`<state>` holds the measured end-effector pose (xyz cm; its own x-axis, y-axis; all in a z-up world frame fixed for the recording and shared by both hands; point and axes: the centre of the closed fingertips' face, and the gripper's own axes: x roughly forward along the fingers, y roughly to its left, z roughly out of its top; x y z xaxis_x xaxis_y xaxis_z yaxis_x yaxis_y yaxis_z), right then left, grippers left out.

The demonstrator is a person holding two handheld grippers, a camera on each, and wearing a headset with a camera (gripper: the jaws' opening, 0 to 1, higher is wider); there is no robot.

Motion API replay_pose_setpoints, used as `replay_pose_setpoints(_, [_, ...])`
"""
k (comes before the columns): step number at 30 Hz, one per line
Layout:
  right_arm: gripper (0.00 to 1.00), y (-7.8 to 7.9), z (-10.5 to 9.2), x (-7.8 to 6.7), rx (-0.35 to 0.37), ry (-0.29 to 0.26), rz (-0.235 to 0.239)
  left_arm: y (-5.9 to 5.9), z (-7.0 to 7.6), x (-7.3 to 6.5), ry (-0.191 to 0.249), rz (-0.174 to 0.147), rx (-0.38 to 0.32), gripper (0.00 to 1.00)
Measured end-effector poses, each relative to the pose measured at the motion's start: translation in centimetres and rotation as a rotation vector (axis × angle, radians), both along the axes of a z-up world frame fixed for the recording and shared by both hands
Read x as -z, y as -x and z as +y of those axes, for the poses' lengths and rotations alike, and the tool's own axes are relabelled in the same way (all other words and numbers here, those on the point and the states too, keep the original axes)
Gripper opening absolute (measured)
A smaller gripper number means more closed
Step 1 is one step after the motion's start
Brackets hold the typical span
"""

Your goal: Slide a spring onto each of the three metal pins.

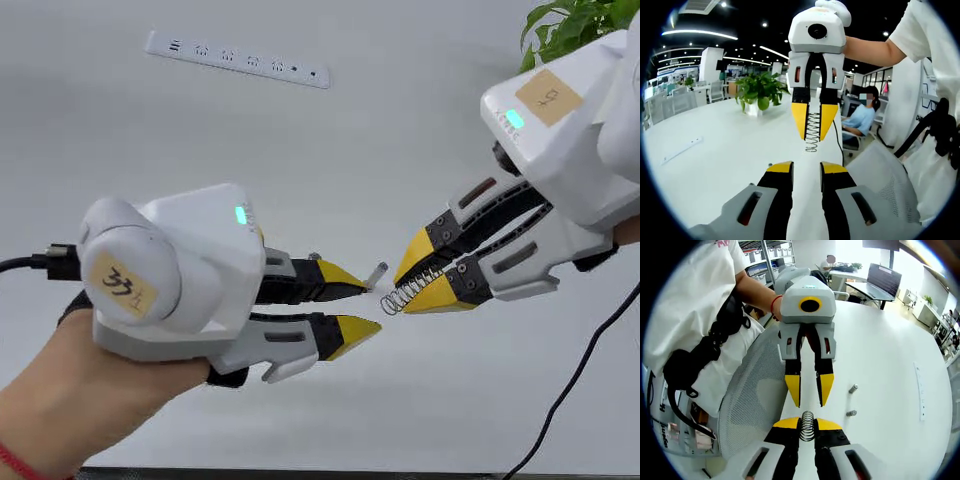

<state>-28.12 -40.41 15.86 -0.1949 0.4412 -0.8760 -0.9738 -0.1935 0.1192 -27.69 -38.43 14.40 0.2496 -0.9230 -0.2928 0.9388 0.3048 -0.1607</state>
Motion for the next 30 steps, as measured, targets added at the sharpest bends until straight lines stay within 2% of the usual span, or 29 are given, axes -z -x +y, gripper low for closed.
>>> replay_pose_setpoints(2, [0.07, -0.5, -0.3, 0.0, 0.022, 0.007, -0.011, -0.2, 0.6, 0.2, -0.010, -0.007, -0.016, 0.24])
replay_pose_setpoints(6, [0.07, -1.7, -1.1, 0.1, 0.067, 0.028, -0.033, -0.4, 2.4, 0.7, -0.026, -0.008, -0.049, 0.27])
replay_pose_setpoints(9, [0.07, -2.7, -1.7, 0.4, 0.098, 0.043, -0.050, -0.9, 3.7, 1.1, -0.038, -0.007, -0.087, 0.33])
replay_pose_setpoints(13, [0.07, -4.2, -2.5, 1.3, 0.144, 0.073, -0.074, -1.4, 5.3, 1.8, -0.069, -0.019, -0.116, 0.39])
replay_pose_setpoints(22, [0.07, -6.8, -3.7, 3.3, 0.219, 0.129, -0.105, -2.3, 8.5, 3.3, -0.111, -0.015, -0.160, 0.54])
replay_pose_setpoints(27, [0.07, -7.9, -4.2, 4.9, 0.231, 0.165, -0.115, -2.9, 10.0, 4.1, -0.125, -0.003, -0.185, 0.65])
replay_pose_setpoints(28, [0.07, -8.1, -4.3, 5.3, 0.232, 0.177, -0.121, -3.1, 10.4, 4.2, -0.118, 0.008, -0.196, 0.67])
replay_pose_setpoints(30, [0.07, -8.4, -4.4, 6.1, 0.232, 0.192, -0.129, -3.3, 10.7, 4.2, -0.069, 0.055, -0.220, 0.72])
